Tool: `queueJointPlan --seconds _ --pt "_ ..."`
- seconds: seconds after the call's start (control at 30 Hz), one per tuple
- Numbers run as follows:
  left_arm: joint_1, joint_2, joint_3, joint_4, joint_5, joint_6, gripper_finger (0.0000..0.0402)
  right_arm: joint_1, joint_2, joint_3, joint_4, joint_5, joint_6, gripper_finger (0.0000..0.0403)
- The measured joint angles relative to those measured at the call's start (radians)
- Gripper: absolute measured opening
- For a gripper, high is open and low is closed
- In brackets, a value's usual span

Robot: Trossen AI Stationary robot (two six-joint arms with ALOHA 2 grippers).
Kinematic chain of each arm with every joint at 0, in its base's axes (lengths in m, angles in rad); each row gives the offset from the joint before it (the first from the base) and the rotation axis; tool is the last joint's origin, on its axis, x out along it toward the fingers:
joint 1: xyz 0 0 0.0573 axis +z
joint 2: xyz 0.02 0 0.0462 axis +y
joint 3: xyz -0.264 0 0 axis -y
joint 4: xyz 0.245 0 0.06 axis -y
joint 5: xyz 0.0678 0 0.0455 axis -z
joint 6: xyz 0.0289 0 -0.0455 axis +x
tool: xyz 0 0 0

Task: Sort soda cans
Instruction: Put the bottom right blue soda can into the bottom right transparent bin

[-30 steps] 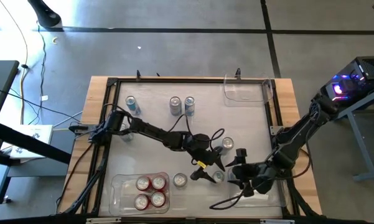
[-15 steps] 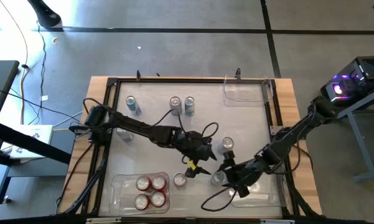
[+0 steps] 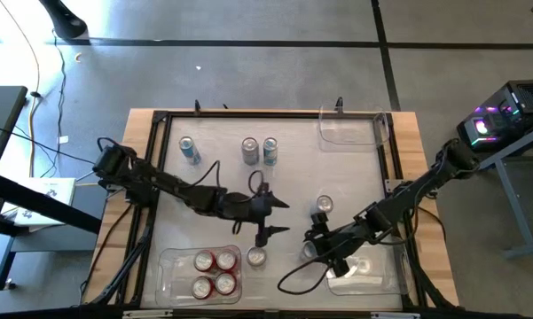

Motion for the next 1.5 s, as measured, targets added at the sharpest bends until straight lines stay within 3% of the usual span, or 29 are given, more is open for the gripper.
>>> queueJointPlan --seconds 0.17,0.43,0.63,0.9,1.13,1.27,1.5 --pt "-0.037 -0.001 -0.028 0.068 -0.105 0.0 0.0316 -0.005 0.024 0.0 -0.034 0.0 0.0 0.0275" --pt "-0.058 0.001 -0.028 0.085 -0.16 0.01 0.0316 -0.015 0.075 0.0 -0.029 -0.008 0.008 0.0273" --pt "-0.058 0.001 -0.028 0.09 -0.163 0.009 0.0316 -0.017 0.074 0.0 -0.009 0.009 -0.005 0.0226" --pt "-0.071 0.001 -0.028 0.089 -0.163 0.01 0.0316 -0.007 -0.07 0.0 -0.02 0.03 -0.014 0.022" --pt "-0.076 0.001 -0.028 0.09 -0.162 0.019 0.0316 0.11 -0.301 0.0 -0.024 0.023 0.128 0.022" --pt "-0.076 0.001 -0.028 0.09 -0.161 0.019 0.0316 0.224 -0.365 0.0 -0.036 -0.009 0.243 0.022" --pt "-0.076 0.001 -0.028 0.089 -0.161 0.019 0.0316 0.402 -0.324 0.0 -0.133 0.191 0.434 0.022"
